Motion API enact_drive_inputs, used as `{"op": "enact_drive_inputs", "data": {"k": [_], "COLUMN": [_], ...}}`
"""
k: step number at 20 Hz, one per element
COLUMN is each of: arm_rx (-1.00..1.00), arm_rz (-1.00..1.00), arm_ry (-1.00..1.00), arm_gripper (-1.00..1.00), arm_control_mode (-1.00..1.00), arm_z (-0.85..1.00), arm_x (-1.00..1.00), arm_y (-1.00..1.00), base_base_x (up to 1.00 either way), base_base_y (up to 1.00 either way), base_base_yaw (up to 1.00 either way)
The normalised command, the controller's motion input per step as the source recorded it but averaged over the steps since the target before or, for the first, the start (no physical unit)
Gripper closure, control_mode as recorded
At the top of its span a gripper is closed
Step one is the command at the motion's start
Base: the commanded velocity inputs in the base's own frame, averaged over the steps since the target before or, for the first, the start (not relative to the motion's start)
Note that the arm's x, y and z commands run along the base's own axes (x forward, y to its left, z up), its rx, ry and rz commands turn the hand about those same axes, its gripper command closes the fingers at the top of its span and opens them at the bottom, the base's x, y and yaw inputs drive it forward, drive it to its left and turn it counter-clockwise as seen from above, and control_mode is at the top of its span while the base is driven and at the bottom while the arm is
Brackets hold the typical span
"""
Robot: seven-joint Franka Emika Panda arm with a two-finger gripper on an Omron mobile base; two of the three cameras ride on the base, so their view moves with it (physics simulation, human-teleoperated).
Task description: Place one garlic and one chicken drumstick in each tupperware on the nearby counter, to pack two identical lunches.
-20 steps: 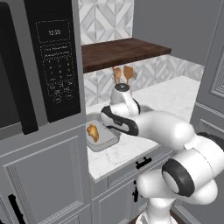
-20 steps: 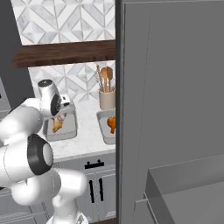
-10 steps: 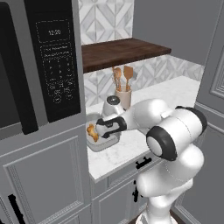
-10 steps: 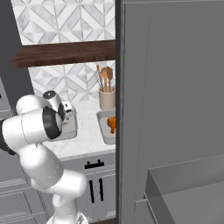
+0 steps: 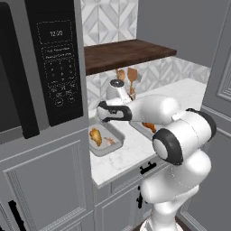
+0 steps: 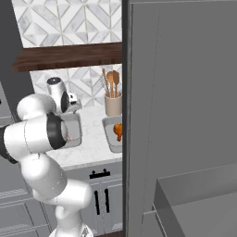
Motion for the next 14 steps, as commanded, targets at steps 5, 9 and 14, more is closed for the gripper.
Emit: {"op": "enact_drive_inputs", "data": {"k": [5, 9, 14], "arm_rx": [0.11, 0.01, -0.02], "arm_rz": [-0.23, -0.25, -0.07], "arm_ry": [0.11, -0.07, -0.26], "arm_gripper": [-1.0, -1.0, -1.0], "arm_control_mode": [-1.0, -1.0, 1.0], "arm_z": [0.93, 0.3, 0.06], "arm_x": [-0.97, -1.0, -0.79], "arm_y": [-0.48, -0.42, -0.08], "base_base_x": [0.0, 0.0, -0.2], "base_base_y": [0.0, 0.0, 0.05], "base_base_yaw": [0.0, 0.0, 0.01]}}
